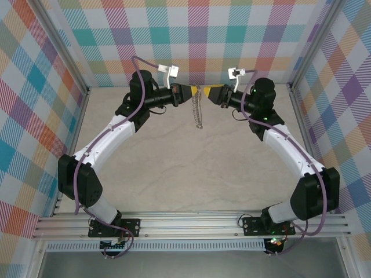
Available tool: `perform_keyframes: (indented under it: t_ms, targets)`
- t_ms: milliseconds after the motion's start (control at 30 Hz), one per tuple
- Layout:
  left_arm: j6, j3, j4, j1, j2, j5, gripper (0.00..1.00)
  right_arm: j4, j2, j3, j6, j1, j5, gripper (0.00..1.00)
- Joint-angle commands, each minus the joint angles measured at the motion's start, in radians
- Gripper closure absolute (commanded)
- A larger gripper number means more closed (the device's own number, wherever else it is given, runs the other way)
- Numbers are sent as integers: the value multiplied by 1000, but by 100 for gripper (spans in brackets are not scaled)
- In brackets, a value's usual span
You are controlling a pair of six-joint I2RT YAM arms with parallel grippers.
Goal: Put the keys on the keyring
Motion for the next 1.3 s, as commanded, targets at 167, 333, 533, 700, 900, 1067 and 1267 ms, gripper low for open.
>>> perform_keyframes:
  t_ms: [167,333,533,700,900,1067,1267]
  targets:
    - [8,20,62,-11,-22,41,100,114,54,56,66,-1,-91,70]
    - [8,23,64,-16,-19,50,100,119,74,63,74,0,-100,74]
    - [9,27,65,-20,-21,54,100,123,97,66,78,0,-103,82]
    - [7,26,69,-20,-25,56,100,126,105,57,76,-2,-102,84]
    - [-2,23,82,-19,-25,43,100,173,120,44,114,-1,-132,79]
    - [-11,23,93,-21,-21,38,100,219,121,18,145,-2,-137,83]
    - [-12,24,91,-21,-20,26,100,245,113,-12,160,-1,-136,100]
